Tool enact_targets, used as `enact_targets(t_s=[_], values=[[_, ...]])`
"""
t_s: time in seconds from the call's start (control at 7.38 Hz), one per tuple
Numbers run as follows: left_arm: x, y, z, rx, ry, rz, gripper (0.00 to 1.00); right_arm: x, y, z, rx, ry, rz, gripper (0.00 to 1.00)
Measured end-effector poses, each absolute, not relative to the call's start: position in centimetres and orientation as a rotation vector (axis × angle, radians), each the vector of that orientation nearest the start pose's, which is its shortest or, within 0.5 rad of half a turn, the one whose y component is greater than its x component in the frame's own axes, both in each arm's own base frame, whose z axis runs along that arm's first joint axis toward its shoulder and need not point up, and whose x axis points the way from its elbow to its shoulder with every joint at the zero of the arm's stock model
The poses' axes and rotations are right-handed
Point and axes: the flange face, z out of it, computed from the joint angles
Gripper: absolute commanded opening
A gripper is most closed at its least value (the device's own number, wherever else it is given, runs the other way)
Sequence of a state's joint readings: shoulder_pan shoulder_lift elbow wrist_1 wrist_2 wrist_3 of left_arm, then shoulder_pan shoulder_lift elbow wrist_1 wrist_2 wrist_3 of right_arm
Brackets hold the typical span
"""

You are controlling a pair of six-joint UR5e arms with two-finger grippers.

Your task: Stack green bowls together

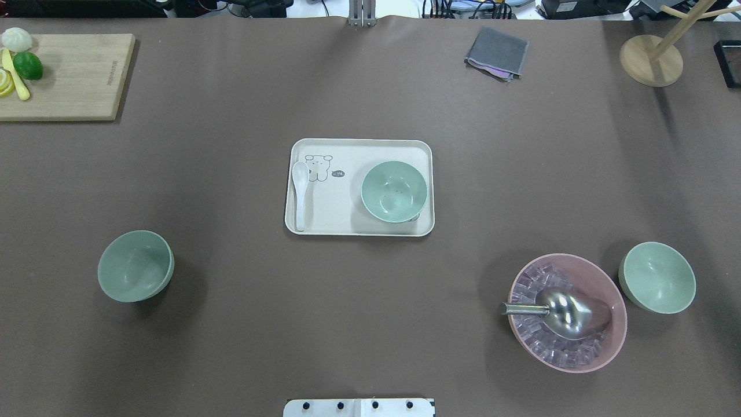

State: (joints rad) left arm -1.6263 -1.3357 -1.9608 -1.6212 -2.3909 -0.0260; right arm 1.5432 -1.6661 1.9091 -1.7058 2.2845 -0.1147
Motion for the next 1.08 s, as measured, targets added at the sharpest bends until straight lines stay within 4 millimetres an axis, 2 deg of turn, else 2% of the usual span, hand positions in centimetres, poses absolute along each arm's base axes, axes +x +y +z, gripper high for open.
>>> enact_targets(t_s=[0.14, 0.41, 0.68, 1.08], values=[[-8.3, -39.6, 55.8, 0.213, 0.813, 0.01, 0.98, 5.5, -45.3, 54.8, 0.149, -0.71, -0.179, 1.0], [-8.3, -41.0, 53.9, 0.254, 0.81, 0.025, 0.98, 5.2, -45.6, 54.1, 0.162, -0.741, -0.189, 1.0], [-8.0, -42.2, 54.7, 0.24, 0.864, 0.018, 0.98, 4.8, -45.5, 54.6, 0.157, -0.757, -0.197, 1.0], [-6.9, -42.3, 54.9, 0.299, 0.95, 0.054, 0.98, 3.6, -45.5, 56.1, 0.188, -0.758, -0.238, 1.0]])
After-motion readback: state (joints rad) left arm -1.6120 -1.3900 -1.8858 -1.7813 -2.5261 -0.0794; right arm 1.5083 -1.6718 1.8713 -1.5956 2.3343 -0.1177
